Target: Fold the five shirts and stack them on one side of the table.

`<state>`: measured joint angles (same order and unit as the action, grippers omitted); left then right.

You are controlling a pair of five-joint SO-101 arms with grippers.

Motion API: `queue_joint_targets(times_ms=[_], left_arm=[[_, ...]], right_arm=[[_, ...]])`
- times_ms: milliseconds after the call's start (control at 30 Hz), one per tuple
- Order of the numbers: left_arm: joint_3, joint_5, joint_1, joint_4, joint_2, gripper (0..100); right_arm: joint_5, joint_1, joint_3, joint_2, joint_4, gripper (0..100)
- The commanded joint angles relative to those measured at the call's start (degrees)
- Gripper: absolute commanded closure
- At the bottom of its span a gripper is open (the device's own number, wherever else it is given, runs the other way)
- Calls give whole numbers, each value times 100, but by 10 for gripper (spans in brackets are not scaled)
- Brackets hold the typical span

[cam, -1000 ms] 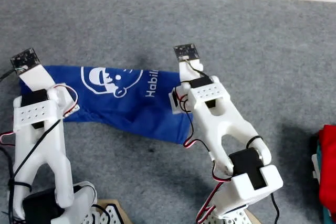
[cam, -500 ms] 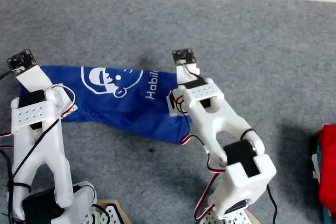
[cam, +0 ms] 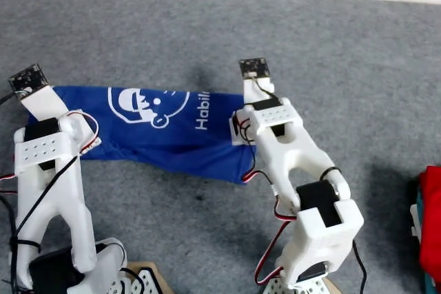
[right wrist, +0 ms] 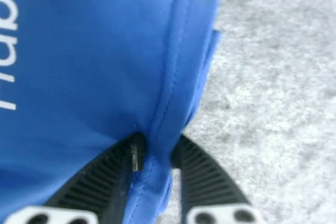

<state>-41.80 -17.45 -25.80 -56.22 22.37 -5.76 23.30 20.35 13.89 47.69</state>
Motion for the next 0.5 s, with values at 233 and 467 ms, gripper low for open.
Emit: queue_joint_targets(times_ms=[233, 467], left_arm=[[409, 26, -822, 26, 268, 989], [813, 26, -1719, 26, 268, 989]], right_arm=[[202, 180, -664, -541, 629, 991], [220, 787, -936, -1279, 787, 991]])
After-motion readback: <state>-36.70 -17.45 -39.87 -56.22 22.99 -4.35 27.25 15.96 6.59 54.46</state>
